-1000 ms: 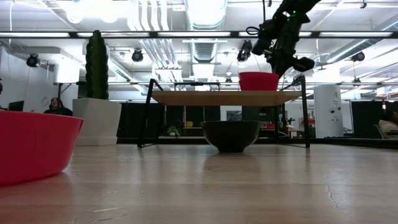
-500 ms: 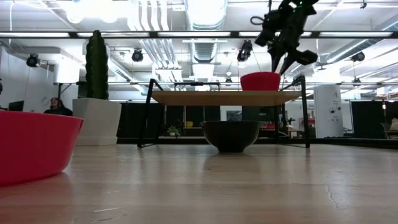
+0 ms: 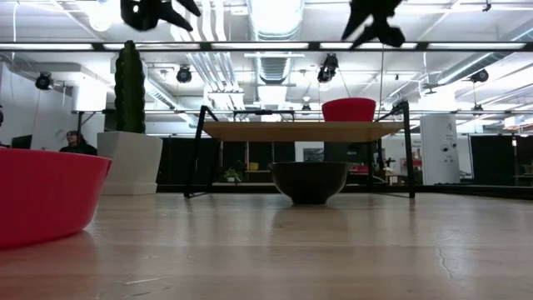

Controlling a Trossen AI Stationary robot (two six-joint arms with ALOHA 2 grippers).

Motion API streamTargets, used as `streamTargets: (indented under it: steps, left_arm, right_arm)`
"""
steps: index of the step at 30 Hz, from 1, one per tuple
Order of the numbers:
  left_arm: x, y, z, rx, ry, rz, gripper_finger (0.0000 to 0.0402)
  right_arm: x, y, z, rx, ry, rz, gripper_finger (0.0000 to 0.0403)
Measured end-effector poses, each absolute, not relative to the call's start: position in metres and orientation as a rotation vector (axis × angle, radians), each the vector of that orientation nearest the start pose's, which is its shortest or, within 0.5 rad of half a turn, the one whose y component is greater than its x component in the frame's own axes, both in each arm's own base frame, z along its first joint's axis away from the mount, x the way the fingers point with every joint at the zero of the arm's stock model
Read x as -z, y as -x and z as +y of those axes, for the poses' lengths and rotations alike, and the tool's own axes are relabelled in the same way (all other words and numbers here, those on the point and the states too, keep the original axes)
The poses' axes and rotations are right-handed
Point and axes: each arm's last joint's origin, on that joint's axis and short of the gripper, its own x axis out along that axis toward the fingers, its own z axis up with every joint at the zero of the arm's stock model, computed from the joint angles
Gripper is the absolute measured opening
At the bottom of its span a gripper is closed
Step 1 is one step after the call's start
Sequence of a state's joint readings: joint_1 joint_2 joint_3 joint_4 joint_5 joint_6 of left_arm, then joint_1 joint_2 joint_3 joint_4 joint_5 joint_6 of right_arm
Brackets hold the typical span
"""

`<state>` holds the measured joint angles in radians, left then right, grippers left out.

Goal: Pick & Place Mini bowls
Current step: Stack the red bowl on the red bowl on the shelf

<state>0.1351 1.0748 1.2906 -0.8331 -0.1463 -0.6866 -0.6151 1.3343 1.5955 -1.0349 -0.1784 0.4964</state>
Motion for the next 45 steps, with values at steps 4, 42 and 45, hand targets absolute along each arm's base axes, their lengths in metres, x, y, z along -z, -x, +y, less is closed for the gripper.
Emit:
streamTargets:
  steps: [4,42,45]
  left_arm:
    - [-0.361,-0.205,0.015,-0.348,0.791,0.628,0.014]
    - [-0.188,-0.236,-0.13,-0.311,0.517,1.266,0.014]
    - [-0.188,-0.237,-0.131,-0.29,0.513,1.277,0.014]
  right_arm:
    - [-0.427,-0.2,-0.112,0.485,-0.67,0.589,0.0128]
    - [-0.43,-0.258,-0.004,0.369,-0.734,0.467,0.0113]
    - [-0.426,-0.264,-0.001,0.373,-0.761,0.48,0.0112]
